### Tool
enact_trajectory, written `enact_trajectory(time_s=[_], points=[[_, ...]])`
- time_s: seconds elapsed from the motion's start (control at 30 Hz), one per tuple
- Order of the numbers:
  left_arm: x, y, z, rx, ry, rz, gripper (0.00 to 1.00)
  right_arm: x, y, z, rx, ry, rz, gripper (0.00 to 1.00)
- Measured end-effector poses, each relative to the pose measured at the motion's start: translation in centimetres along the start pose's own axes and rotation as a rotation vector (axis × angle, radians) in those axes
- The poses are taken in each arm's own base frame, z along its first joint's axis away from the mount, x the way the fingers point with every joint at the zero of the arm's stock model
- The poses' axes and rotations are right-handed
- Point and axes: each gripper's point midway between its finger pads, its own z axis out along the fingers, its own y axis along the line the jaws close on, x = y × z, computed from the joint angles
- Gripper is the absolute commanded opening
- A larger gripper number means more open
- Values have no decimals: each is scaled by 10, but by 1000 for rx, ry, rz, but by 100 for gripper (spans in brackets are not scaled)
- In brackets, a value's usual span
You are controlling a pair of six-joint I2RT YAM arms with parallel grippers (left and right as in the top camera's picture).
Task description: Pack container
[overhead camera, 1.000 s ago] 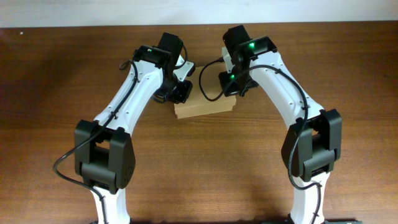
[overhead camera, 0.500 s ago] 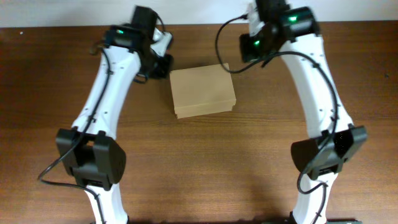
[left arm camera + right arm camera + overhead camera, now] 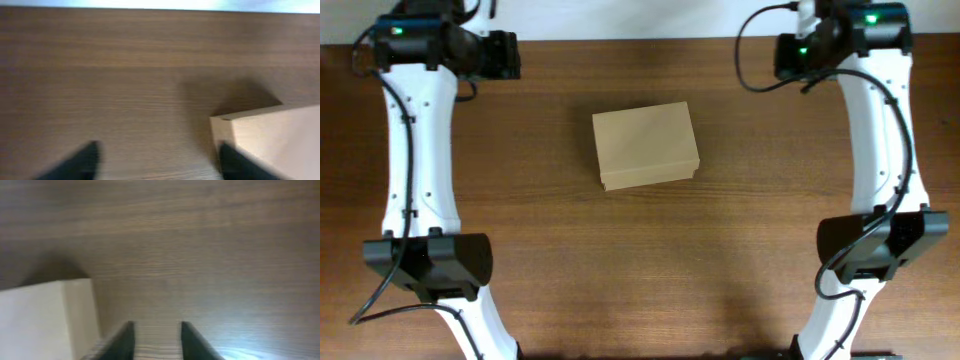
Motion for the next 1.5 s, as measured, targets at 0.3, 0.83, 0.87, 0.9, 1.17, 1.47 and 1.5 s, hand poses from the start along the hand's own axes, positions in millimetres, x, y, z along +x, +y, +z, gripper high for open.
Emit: enact_trajectory(time_s=[0.3,0.83,0.87,0.9,1.17,1.47,1.5], points=[[10,6,-1,-19,41,-13,100,6,-31,-1,38,26,47,99],[10,7,0,-19,41,-13,100,6,-31,-1,39,29,47,99],[10,6,-1,-19,41,-13,100,6,-31,-1,39,29,47,99],[10,7,-1,-19,41,-13,100,6,-31,-1,39,29,47,99],[10,6,0,-19,41,-13,100,5,-31,-1,38,26,47,99],[10,7,-1,-20,41,-13,100,-57,-14,-65,-45,-368,19,99],[10,7,-1,-20,41,-13,100,-61,-11,-81,-57,-427,11,99]])
